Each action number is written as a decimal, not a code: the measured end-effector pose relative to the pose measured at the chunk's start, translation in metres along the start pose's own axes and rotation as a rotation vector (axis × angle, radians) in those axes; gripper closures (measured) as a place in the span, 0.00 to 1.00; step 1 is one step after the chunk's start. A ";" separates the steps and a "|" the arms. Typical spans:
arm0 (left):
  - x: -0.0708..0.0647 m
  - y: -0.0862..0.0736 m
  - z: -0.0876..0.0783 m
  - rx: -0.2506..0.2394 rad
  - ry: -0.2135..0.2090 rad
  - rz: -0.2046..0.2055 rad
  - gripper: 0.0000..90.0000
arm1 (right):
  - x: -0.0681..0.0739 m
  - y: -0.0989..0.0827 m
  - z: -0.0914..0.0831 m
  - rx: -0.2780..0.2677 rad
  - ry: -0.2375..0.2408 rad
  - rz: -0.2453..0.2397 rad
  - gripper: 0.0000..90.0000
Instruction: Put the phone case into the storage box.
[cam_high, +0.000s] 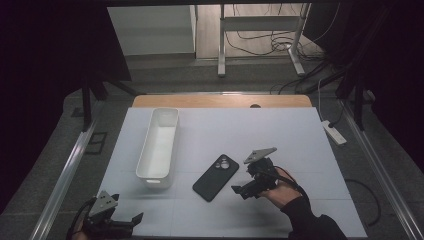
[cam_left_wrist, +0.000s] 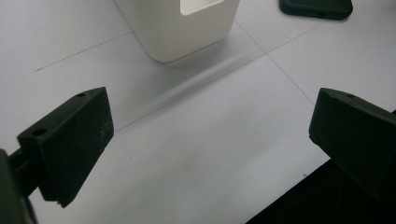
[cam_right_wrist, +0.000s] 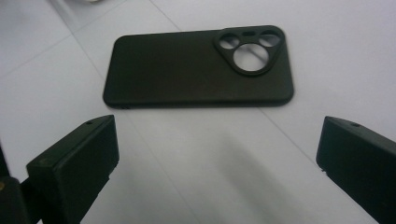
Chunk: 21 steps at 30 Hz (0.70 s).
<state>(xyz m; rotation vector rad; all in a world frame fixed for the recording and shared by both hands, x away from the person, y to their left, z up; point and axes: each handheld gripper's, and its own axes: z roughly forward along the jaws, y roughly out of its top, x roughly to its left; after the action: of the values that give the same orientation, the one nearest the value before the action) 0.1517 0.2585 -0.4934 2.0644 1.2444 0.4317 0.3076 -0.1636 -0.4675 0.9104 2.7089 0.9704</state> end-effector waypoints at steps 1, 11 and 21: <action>0.000 0.000 0.000 0.000 0.000 0.000 0.01 | 0.000 0.001 0.001 0.004 0.009 0.004 0.00; 0.000 0.000 0.000 0.001 0.001 0.001 0.01 | 0.005 0.011 0.011 0.007 0.012 -0.024 0.00; 0.000 0.000 0.000 -0.002 -0.002 -0.002 0.01 | 0.012 0.023 0.024 0.018 0.019 -0.069 0.00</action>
<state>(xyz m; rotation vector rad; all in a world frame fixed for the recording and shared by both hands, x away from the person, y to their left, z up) 0.1516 0.2588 -0.4934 2.0612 1.2437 0.4294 0.3170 -0.1294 -0.4710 0.8090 2.7497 0.9472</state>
